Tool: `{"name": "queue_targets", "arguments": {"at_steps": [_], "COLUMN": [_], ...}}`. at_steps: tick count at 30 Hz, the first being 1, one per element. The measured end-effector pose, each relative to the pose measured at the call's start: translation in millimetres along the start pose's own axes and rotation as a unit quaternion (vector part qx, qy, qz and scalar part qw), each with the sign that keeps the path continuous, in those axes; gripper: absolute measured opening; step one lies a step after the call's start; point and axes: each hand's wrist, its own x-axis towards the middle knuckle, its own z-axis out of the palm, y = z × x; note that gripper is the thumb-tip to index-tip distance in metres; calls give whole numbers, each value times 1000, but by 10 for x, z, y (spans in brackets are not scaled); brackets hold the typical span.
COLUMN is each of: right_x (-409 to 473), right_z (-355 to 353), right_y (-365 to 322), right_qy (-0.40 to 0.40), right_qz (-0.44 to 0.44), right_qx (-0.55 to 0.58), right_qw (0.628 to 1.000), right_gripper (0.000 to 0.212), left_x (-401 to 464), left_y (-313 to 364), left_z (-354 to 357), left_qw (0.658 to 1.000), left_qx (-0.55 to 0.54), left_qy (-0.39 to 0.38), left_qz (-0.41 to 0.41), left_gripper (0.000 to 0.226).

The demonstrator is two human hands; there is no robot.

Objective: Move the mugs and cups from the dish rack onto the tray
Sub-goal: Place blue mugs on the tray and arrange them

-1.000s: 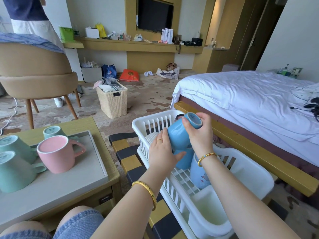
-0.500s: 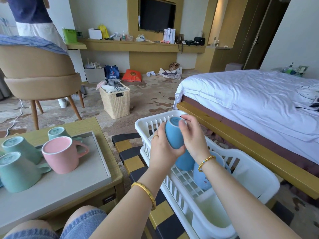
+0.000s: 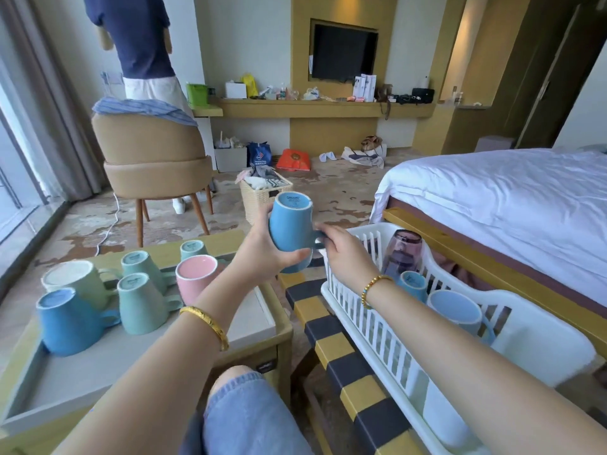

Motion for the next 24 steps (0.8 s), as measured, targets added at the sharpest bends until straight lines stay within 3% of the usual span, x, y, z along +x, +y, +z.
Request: {"name": "queue_targets", "arguments": {"at_steps": [4, 13, 18, 24], "right_x": [106, 100, 15, -95], "right_z": [449, 1728, 2432, 2991], "right_y": [-442, -1117, -1283, -1294], "right_qy": [-87, -197, -237, -240], "right_qz": [-33, -97, -73, -31], "right_qx": [-38, -123, -61, -11], "right_qw": [995, 968, 967, 970], "right_gripper": [32, 20, 22, 25], "left_x": [-303, -1073, -1311, -1514], "left_y": [-259, -926, -1307, -1712], "left_z": [-628, -1630, -1989, -2174], "left_qw": [998, 982, 967, 963], "left_qx": [52, 128, 145, 130], "left_qy": [17, 56, 104, 93], "left_qz": [-29, -127, -182, -217], "left_gripper": [83, 80, 75, 69]}}
